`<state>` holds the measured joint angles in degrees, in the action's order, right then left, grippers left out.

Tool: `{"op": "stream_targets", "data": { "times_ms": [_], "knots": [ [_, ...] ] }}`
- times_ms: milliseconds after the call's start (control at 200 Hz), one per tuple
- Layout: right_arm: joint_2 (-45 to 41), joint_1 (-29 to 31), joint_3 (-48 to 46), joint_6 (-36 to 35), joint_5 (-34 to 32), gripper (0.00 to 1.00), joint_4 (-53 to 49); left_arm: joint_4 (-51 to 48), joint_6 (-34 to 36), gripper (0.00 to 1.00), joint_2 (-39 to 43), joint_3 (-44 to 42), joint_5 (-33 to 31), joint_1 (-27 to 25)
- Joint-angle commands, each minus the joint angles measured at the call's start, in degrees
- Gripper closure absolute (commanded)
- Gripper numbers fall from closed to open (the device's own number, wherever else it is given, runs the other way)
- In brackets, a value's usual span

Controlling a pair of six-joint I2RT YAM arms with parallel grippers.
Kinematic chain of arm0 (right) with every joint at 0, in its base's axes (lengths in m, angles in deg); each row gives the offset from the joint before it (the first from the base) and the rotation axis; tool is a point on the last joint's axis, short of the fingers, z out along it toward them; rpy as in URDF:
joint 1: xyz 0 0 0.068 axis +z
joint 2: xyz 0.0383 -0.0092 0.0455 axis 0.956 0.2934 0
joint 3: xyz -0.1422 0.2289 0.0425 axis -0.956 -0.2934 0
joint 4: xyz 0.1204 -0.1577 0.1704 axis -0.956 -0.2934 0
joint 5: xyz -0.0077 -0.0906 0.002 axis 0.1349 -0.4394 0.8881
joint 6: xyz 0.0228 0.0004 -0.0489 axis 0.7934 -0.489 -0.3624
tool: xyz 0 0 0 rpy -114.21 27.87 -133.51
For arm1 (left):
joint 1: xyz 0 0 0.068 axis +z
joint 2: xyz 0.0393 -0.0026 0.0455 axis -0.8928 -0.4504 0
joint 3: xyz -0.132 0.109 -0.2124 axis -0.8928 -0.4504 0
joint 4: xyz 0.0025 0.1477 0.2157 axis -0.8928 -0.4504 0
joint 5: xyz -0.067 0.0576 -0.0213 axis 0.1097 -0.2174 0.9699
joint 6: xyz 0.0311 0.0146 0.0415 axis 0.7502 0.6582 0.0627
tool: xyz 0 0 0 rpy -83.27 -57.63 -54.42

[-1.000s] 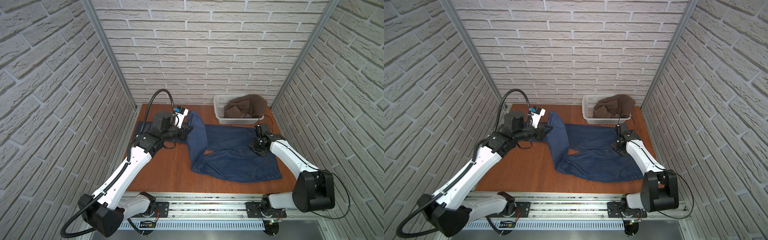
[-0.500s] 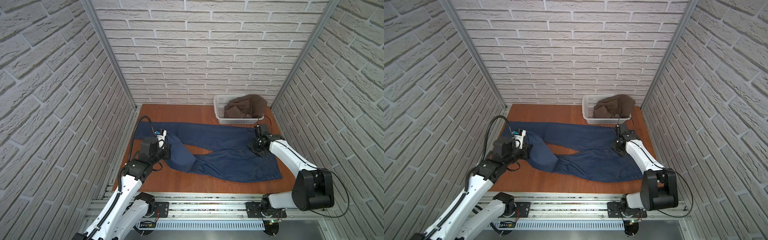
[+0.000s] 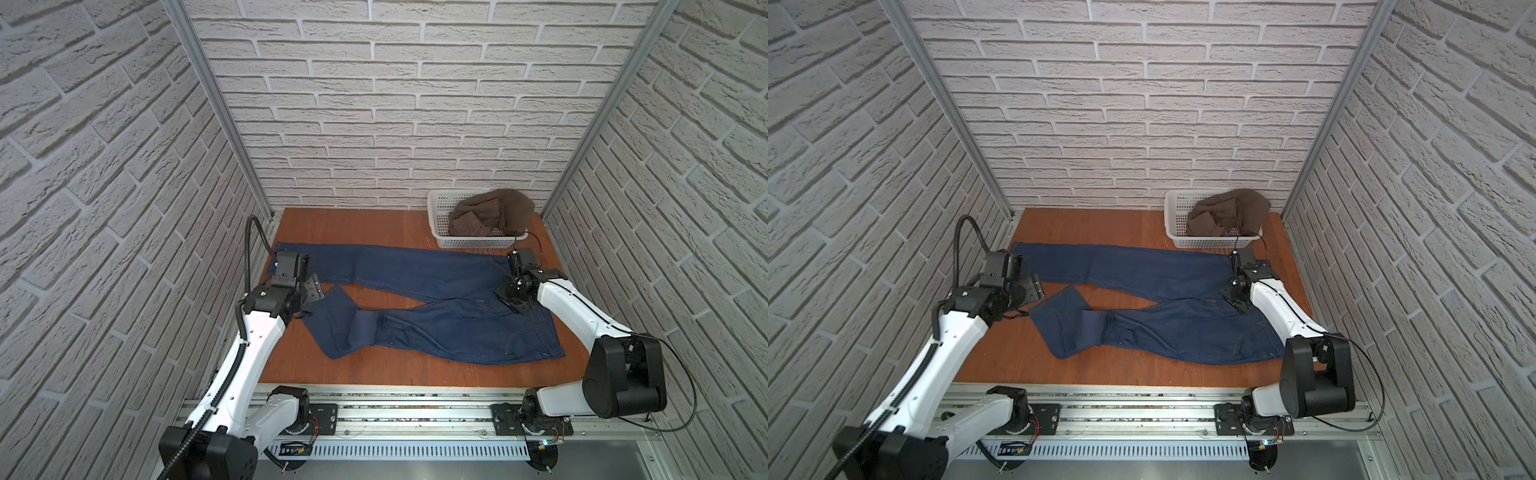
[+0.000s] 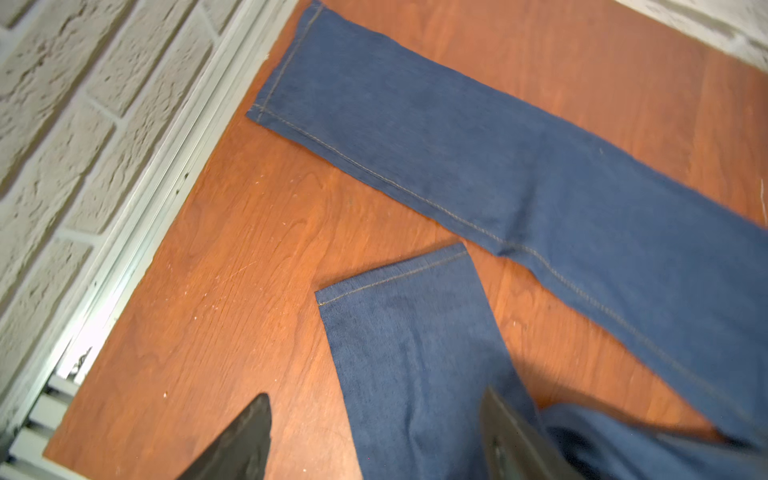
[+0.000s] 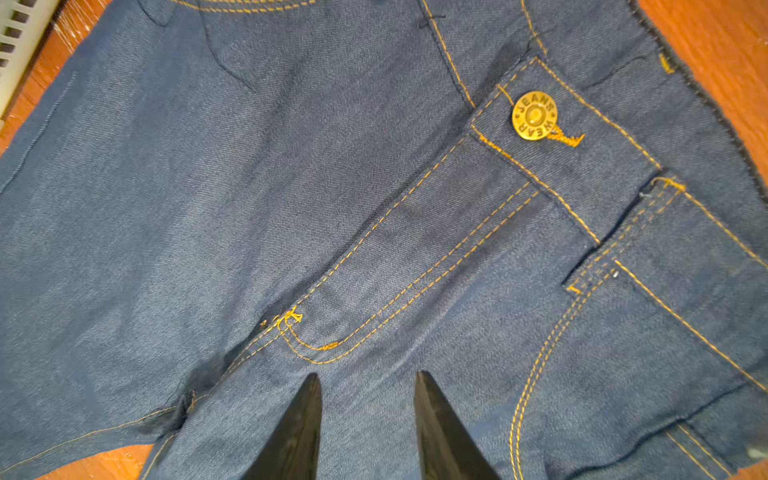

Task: Fold and stack the trousers
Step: 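Lower the leg hem onto the table nearer the robot and open the left gripper, then move the left gripper to the folded near leg hem and grasp it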

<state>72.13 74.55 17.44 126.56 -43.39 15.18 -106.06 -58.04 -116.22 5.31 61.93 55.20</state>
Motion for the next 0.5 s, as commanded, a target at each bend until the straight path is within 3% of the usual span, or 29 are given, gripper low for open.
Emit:
{"op": "stream_targets", "data": {
  "times_ms": [0,130,495],
  "knots": [
    [0.6,-0.2,-0.9,-0.6,0.4,0.61,1.6,-3.8,-13.4,0.29,-3.4,1.2,3.5,0.5],
    [1.1,-0.2,-0.9,-0.5,1.1,0.61,2.1,-0.8,-26.5,0.32,-9.1,0.6,7.4,0.3],
    [2.2,-0.2,-0.7,-1.1,1.9,0.61,3.0,-15.9,-41.2,0.24,-36.9,20.8,2.8,-5.1]
  ]
}}
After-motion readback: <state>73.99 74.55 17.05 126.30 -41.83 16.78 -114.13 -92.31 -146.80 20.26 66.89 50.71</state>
